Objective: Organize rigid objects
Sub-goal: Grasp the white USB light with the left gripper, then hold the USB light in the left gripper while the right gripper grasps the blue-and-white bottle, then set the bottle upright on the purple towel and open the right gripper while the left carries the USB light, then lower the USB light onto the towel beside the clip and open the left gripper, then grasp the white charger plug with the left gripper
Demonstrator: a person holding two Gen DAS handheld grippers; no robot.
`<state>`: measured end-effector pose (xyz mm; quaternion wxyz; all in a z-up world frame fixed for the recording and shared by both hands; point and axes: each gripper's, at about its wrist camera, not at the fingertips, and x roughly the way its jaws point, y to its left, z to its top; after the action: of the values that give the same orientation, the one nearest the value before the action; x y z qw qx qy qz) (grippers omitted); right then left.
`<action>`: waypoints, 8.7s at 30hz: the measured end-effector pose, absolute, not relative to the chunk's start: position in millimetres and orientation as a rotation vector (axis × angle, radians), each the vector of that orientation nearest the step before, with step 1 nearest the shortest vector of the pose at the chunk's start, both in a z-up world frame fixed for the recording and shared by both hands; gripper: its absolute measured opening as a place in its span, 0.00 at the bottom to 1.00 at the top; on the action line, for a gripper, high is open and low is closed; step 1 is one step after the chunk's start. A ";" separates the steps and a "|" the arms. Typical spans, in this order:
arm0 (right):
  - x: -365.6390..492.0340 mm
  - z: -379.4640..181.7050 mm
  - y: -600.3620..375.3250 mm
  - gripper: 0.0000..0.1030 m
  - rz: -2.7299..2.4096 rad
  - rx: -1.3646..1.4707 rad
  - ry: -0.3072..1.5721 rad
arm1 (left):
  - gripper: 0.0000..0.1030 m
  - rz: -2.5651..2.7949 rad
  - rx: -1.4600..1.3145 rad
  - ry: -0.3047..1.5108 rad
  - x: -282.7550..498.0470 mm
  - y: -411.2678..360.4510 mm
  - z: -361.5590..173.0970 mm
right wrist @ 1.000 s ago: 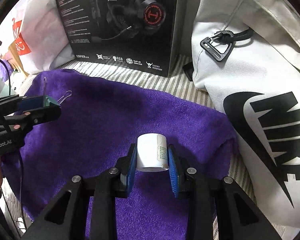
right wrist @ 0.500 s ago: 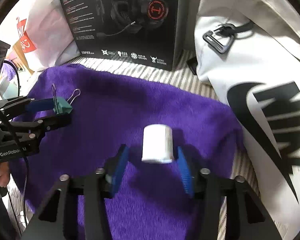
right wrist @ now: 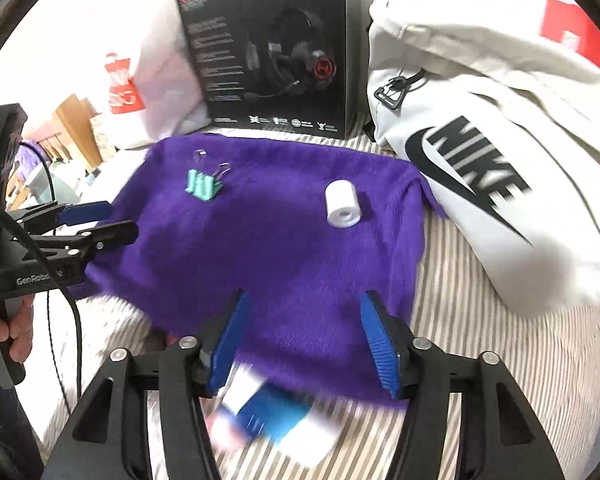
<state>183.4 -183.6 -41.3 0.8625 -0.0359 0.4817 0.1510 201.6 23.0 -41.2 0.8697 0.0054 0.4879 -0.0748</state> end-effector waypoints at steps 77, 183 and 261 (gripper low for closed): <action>127.6 -97.6 -182.2 0.56 0.478 -0.184 1.074 | 0.36 -0.107 0.058 1.025 74.3 25.7 -102.9; 275.0 -99.1 -184.9 0.35 0.352 -0.178 1.119 | 0.33 -0.141 -0.024 1.009 302.2 70.5 -72.3; 42.7 -68.6 -215.6 0.80 0.343 0.015 1.051 | 0.26 -0.429 0.154 0.968 104.5 -0.1 -94.6</action>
<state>42.7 -215.6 -68.6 0.8510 0.0070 0.4992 0.1629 104.5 -0.1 -94.6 0.8601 0.0733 0.4615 -0.2046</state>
